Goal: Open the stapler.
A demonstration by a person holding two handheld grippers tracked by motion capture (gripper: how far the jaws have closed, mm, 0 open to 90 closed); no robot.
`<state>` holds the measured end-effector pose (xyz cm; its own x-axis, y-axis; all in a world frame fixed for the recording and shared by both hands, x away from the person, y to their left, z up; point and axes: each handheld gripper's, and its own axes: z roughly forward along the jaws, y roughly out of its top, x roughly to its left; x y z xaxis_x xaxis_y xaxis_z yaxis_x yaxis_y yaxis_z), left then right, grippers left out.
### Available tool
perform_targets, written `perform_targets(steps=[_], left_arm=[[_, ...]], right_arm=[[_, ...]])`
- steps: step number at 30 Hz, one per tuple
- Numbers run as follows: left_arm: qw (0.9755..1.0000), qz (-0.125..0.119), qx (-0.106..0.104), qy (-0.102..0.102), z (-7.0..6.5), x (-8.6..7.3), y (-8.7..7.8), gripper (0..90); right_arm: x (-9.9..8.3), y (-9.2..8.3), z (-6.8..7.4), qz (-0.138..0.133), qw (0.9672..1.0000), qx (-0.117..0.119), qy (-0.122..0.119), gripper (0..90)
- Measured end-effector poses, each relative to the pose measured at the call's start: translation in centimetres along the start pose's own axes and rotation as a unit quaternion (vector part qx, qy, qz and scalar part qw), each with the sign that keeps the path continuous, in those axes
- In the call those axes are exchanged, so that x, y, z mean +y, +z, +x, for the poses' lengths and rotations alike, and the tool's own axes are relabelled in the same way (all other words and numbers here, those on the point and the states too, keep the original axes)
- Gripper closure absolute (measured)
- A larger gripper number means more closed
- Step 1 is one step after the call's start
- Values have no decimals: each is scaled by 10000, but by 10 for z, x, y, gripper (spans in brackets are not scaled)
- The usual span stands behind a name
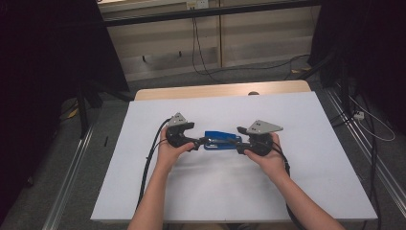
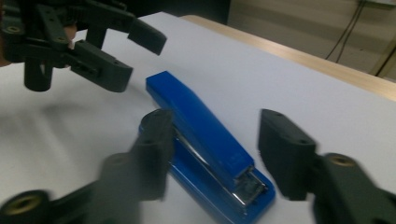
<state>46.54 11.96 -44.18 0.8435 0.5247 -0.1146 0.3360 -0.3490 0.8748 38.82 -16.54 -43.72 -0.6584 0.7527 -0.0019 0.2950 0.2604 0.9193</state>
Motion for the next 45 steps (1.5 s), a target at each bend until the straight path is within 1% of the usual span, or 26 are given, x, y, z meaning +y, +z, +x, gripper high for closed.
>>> perform_targets(steps=[1, 3, 5, 6, 7, 8, 10, 11, 12, 14, 16, 17, 19, 20, 21, 23, 26, 29, 32, 35, 36, 38, 39, 42, 43, 45], left_arm=[[10000, 7, 1, -2, 1, 0, 0, 72], [10000, 30, 61, -44, 2, -1, 0, 70], [9999, 77, 124, -29, 1, -1, 1, 56], [9998, 86, 142, -69, 1, -1, 2, 57], [9998, 133, 127, -15, 1, -1, 2, 62], [9998, 153, 123, -28, 1, -2, 2, 69], [9998, 167, 95, -18, 1, -2, 2, 78], [9999, 152, 48, -24, 2, -2, 2, 104], [9999, 147, 21, -39, 1, -3, 2, 125], [9998, 218, 40, 19, 2, -3, 2, 179], [9993, 373, 29, 26, 2, -5, 3, 224], [9991, 422, 12, 18, 2, -6, 4, 265], [9989, 466, 3, 30, 2, -7, 4, 287], [9989, 471, -24, 48, 2, -7, 4, 321], [9989, 467, -27, 48, 2, -7, 4, 344], [9990, 452, -41, 45, 2, -7, 4, 351], [9989, 466, -60, 9, 3, -7, 4, 383], [9989, 459, -96, -13, 3, -7, 4, 388], [9989, 467, -107, -1, 3, -7, 4, 400], [9989, 463, -114, -50, 3, -8, 4, 405], [9987, 489, -123, 6, 5, -8, 4, 405], [9986, 511, -158, -1, 5, -9, 4, 410], [9983, 558, -164, 35, 5, -10, 4, 420], [9981, 582, -194, 36, 5, -10, 4, 455], [9979, 606, -197, 78, 6, -10, 3, 473], [9978, 615, -234, 82, 6, -10, 2, 513]], right_arm=[[1, 3, 2, 36, 10000, 36, -26, 587], [1, 8, 5, 133, 9996, 201, -114, 736], [1, 13, 8, 231, 9991, 324, -167, 832], [0, 17, 10, 311, 9985, 398, -226, 883], [0, 19, 11, 357, 9980, 435, -276, 900], [-1, 23, 13, 446, 9971, 500, -350, 900], [-2, 28, 16, 585, 9956, 526, -510, 900], [-3, 31, 17, 669, 9946, 543, -574, 900], [-4, 34, 19, 701, 9942, 553, -596, 900], [-5, 38, 19, 783, 9938, 509, -611, 900], [-6, 42, 18, 846, 9935, 452, -620, 900], [-6, 43, 18, 857, 9933, 450, -629, 900], [-7, 46, 19, 909, 9924, 438, -700, 900], [-7, 47, 20, 950, 9918, 426, -745, 900], [-6, 48, 20, 962, 9912, 408, -816, 900], [-6, 50, 21, 984, 9904, 398, -882, 900], [-5, 53, 22, 1009, 9898, 378, -935, 900], [-1, 55, 24, 942, 9899, 450, -960, 900], [1, 59, 27, 980, 9880, 486, -1094, 900], [3, 63, 28, 911, 9885, 511, -1097, 900], [4, 64, 29, 926, 9879, 529, -1124, 900], [4, 67, 31, 955, 9861, 506, -1263, 900], [4, 68, 32, 933, 9856, 503, -1317, 900], [3, 70, 32, 905, 9867, 538, -1241, 900], [3, 70, 32, 902, 9866, 548, -1242, 900], [3, 69, 31, 892, 9865, 572, -1246, 900]])
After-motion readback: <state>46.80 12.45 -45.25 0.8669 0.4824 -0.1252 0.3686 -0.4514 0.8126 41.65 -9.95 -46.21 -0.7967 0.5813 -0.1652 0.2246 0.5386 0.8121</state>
